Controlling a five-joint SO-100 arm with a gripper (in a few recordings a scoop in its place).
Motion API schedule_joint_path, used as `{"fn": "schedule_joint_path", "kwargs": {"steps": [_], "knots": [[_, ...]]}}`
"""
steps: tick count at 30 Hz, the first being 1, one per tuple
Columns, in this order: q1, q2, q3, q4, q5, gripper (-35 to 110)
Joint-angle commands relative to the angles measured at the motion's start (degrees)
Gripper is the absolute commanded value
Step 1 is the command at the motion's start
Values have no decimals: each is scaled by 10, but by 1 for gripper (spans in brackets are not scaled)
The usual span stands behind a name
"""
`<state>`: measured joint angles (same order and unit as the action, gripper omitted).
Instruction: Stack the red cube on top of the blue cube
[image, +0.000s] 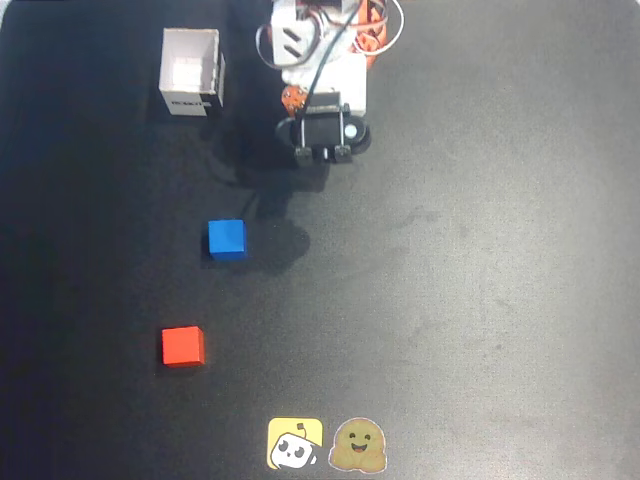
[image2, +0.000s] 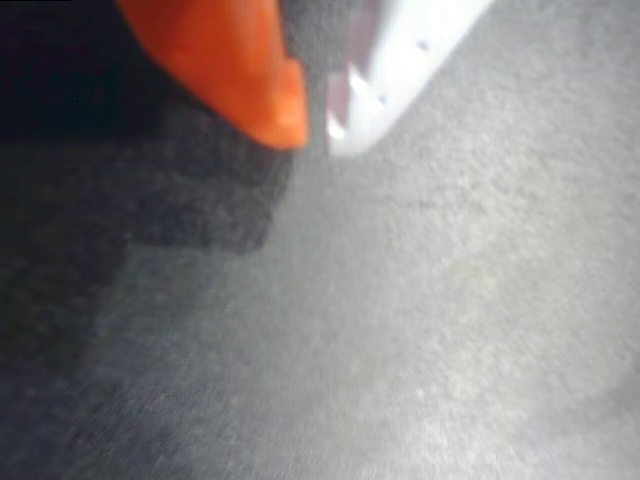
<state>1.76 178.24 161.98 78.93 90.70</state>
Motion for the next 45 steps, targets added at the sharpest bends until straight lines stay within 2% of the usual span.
{"fn": "schedule_joint_path", "kwargs": {"steps": [1,14,27,39,45], "knots": [[8,-83,-85,-7,-2,0],[9,-457,-385,-45,-26,0],[-12,-842,-779,-4,-27,0],[21,-1085,-1071,67,-28,0],[76,-1124,-1121,81,-46,0]]}}
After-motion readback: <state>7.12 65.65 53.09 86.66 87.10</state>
